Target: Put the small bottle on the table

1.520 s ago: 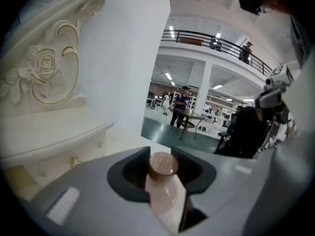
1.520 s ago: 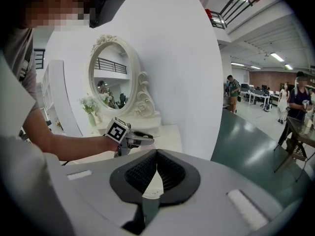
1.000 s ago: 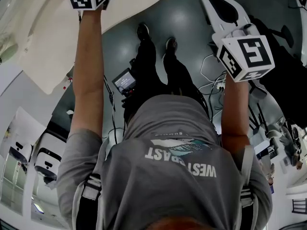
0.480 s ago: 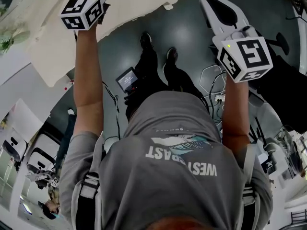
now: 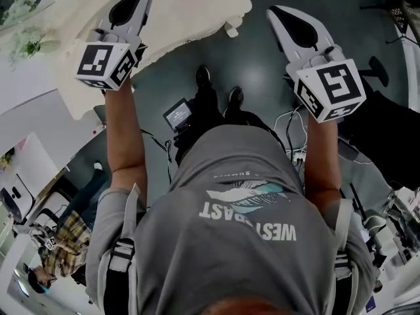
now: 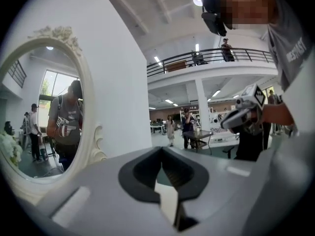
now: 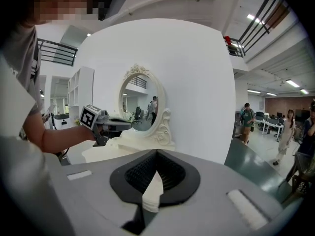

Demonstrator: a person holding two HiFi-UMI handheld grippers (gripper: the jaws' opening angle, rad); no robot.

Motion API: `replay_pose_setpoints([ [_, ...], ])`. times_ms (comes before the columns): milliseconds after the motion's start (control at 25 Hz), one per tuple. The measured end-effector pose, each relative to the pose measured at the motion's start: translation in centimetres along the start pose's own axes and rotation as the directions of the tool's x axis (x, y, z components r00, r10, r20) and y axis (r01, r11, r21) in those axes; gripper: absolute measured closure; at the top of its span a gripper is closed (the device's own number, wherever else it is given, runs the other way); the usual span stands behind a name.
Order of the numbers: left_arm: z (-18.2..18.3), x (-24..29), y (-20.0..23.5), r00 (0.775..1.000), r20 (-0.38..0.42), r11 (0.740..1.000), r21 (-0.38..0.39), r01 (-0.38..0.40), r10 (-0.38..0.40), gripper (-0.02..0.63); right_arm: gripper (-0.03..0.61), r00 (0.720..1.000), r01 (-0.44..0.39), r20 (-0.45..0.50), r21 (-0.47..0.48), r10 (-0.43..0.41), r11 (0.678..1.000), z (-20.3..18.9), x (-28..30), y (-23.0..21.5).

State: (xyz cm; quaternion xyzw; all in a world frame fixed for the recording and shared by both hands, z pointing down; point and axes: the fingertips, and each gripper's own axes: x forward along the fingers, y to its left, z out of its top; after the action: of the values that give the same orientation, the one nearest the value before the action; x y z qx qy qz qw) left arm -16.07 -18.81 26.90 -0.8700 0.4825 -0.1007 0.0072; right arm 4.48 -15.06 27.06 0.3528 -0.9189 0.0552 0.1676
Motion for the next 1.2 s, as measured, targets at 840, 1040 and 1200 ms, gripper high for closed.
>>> replay_pose_setpoints([
  [840, 11.5, -16.9, -12.4, 0.985, 0.163, 0.984, 0.161, -0.079, 0.052, 0.611, 0.577, 0.987, -0.110, 0.103, -0.148, 0.126, 0.983, 4.5, -11.5, 8.1],
  [1040, 11.4, -19.5, -13.9, 0.982, 0.166, 0.984, 0.139, -0.115, 0.092, 0.611, 0.578, 0.980, -0.157, 0.094, -0.187, 0.177, 0.970, 4.6, -13.7, 10.0],
  [1200, 10.9, -20.5, -14.6, 0.980, 0.162, 0.984, 0.116, -0.135, 0.115, 0.611, 0.578, 0.976, -0.169, 0.106, -0.197, 0.192, 0.966, 4.7, -14.8, 10.6],
])
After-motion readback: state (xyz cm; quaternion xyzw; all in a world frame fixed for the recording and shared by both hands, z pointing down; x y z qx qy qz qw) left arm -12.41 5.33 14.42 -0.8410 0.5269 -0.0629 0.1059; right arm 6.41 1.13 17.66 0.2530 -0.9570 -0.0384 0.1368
